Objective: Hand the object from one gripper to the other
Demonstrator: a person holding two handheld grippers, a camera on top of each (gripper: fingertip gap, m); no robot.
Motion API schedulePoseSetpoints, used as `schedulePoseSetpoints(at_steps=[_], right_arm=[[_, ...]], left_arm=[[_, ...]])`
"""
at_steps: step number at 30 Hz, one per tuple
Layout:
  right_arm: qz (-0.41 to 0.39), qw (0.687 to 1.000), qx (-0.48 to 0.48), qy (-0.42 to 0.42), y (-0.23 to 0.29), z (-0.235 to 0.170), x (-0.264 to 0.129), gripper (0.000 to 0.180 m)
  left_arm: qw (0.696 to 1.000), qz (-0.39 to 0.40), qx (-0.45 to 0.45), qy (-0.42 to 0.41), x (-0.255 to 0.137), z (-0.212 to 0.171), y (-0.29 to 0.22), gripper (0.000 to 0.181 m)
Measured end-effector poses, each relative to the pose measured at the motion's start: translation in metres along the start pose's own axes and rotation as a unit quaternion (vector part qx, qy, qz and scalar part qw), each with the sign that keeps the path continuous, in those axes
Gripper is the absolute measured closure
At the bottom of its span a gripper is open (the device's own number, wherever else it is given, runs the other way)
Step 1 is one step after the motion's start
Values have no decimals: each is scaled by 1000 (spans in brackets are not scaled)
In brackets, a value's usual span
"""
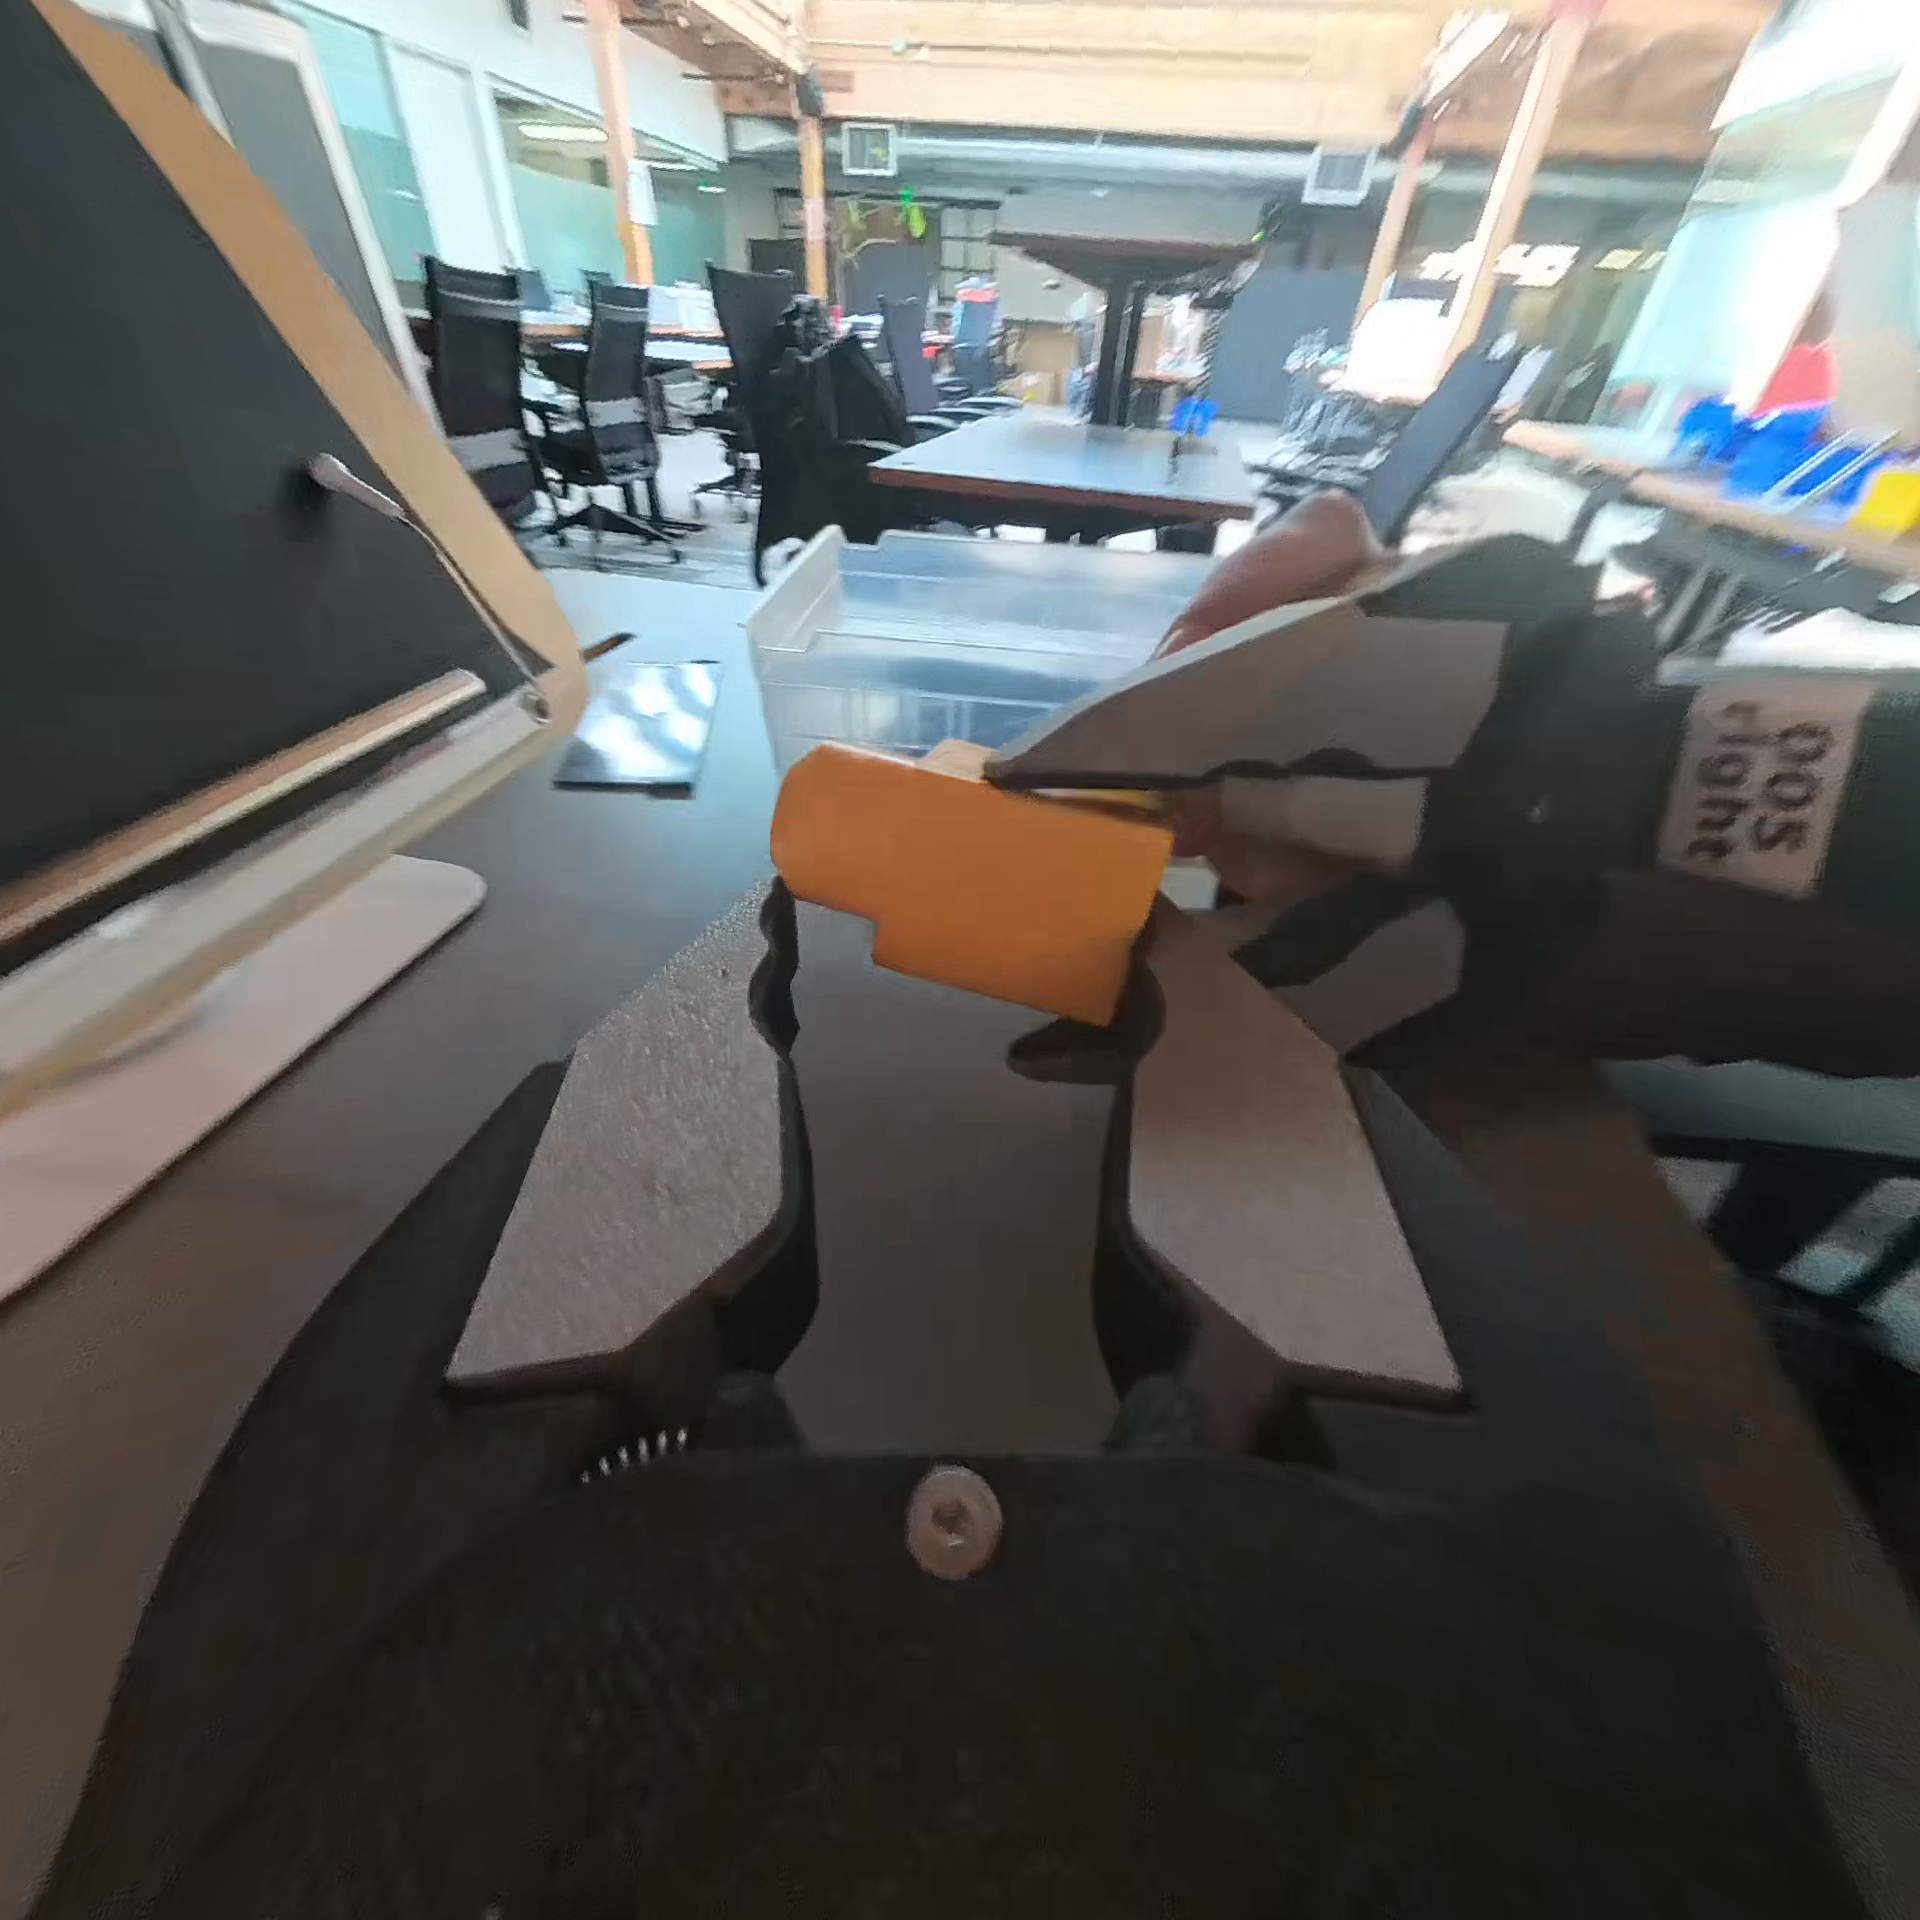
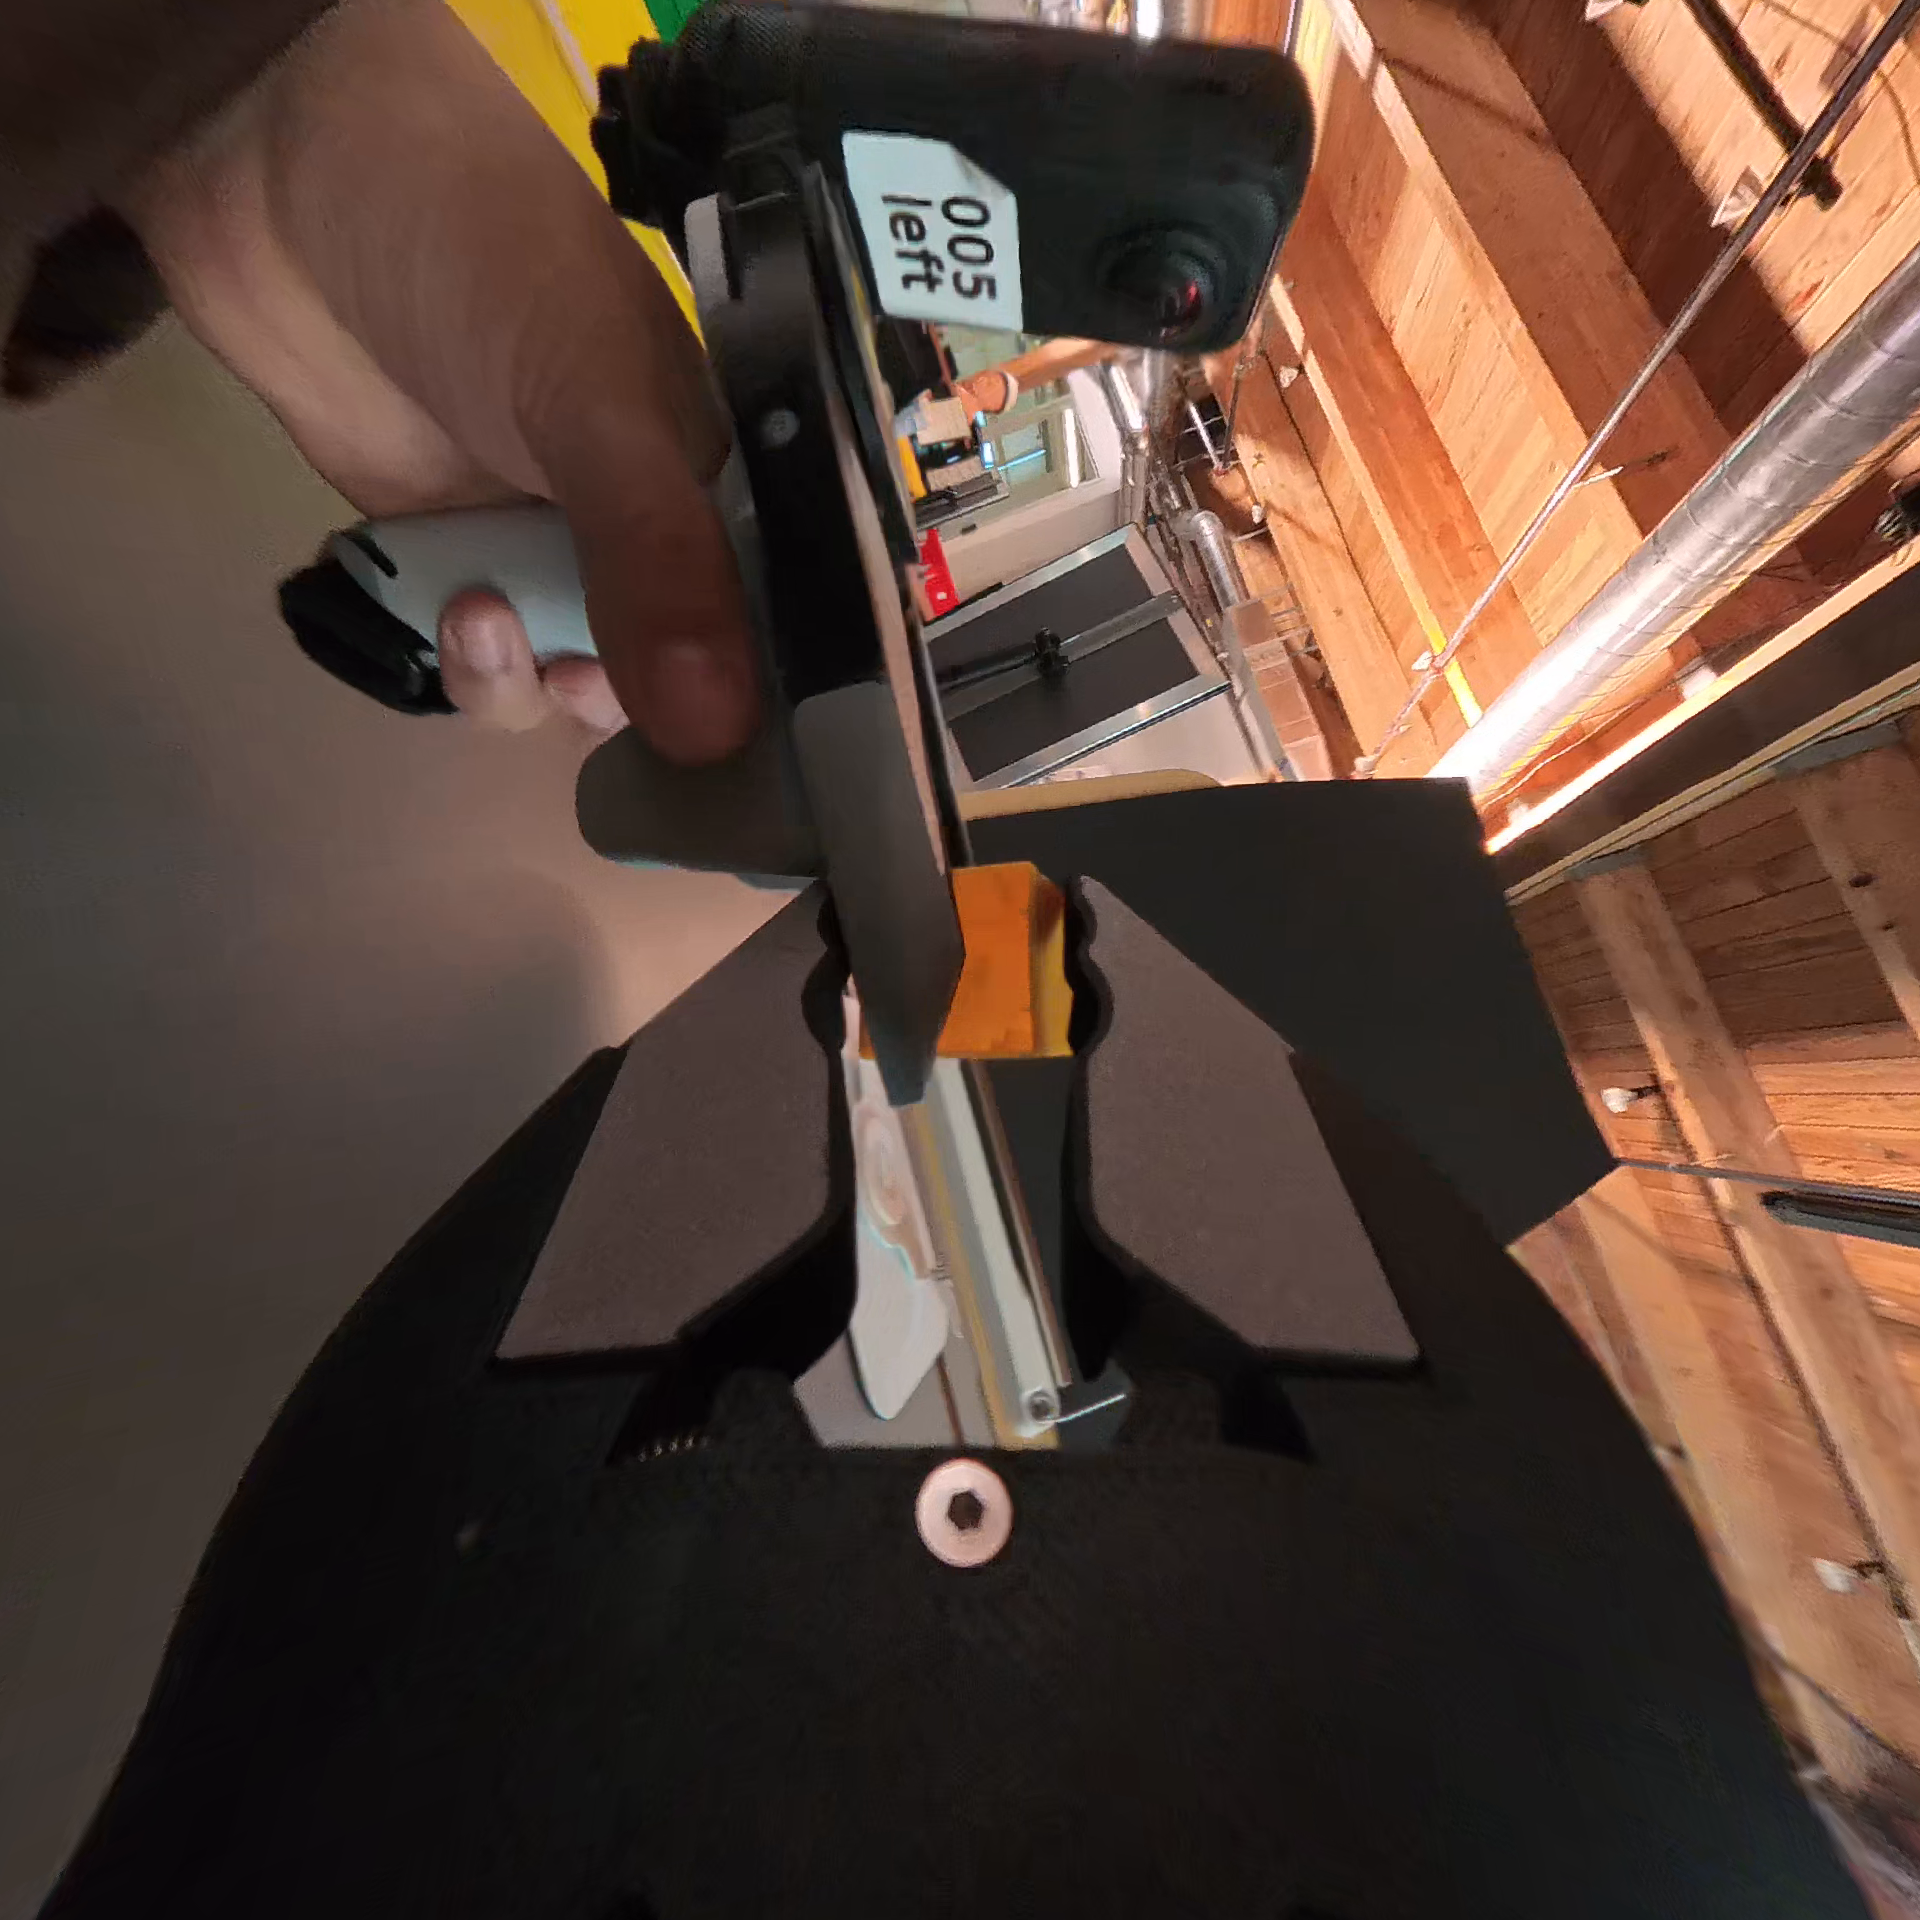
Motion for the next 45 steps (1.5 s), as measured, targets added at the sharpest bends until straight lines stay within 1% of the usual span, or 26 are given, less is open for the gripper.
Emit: schedulePoseSetpoints(at_steps=[3,6,7,9,10,11,12,13,15,16,17,18,20,21,23,26,28,29,32,35,37,39,40,41,44,45], right_arm=[[36,996,79,0,-6,-5,0,132],[106,969,221,-25,-24,-14,-7,137],[127,952,274,-36,-32,-17,-8,138],[141,901,405,-57,-48,-28,-8,138],[134,870,471,-59,-53,-36,-6,133],[145,838,523,-63,-56,-43,-4,123],[167,808,563,-56,-56,-48,-1,122],[194,784,588,-41,-53,-51,4,120],[238,753,614,-9,-42,-52,14,104],[246,747,617,4,-38,-52,18,121],[229,749,621,20,-36,-54,21,138],[223,753,618,21,-36,-56,21,144],[233,751,617,26,-43,-58,18,145],[209,757,619,29,-49,-60,14,145],[132,780,610,38,-68,-57,-2,145],[48,824,562,49,-107,-32,-49,145],[-14,848,514,125,-136,-26,-82,145],[-40,850,494,178,-149,-31,-96,146],[-108,818,444,349,-179,-77,-122,145],[-97,775,439,444,-180,-148,-119,144],[-83,738,444,502,-169,-189,-113,125],[-105,709,408,566,-165,-208,-112,117],[-125,711,386,574,-169,-206,-110,110],[-131,725,382,558,-173,-195,-106,108],[-84,767,434,466,-173,-139,-80,109],[-55,776,452,435,-168,-119,-69,104]], left_arm=[[997,51,53,20,-2,3,1,121],[987,119,104,32,-10,5,7,121],[982,138,122,42,-12,6,8,121],[961,187,184,82,-14,5,9,121],[946,206,226,105,-13,5,7,121],[930,219,268,127,-10,4,3,121],[911,230,309,148,-5,4,-2,121],[891,238,349,166,1,4,-8,121],[861,235,409,187,15,2,-21,121],[850,235,431,191,20,1,-27,121],[837,238,453,195,25,0,-31,121],[821,246,475,201,27,0,-34,121],[805,258,496,197,29,0,-35,122],[808,262,490,198,29,-1,-34,126],[827,263,455,201,30,-5,-30,120],[861,256,398,188,31,-8,-28,128],[864,262,383,198,31,-9,-25,129],[864,266,376,201,31,-9,-23,131],[881,260,333,212,32,-12,-20,133],[889,239,316,230,36,-19,-21,133],[888,231,320,236,38,-22,-23,133],[893,223,304,244,39,-25,-22,133],[897,220,293,247,39,-26,-21,132],[900,218,284,248,39,-27,-20,132],[903,220,272,250,38,-30,-16,134],[904,221,268,250,37,-30,-16,135]])
Point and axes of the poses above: each gripper's, where its closed fingertips meet, x out along the fingers, z out of its top, y = z × x across the jaws, the point moved 10 cm from there along -x, back along the fingers, and after that the axes turned 12 degrees about x, right-handed, at the moved point
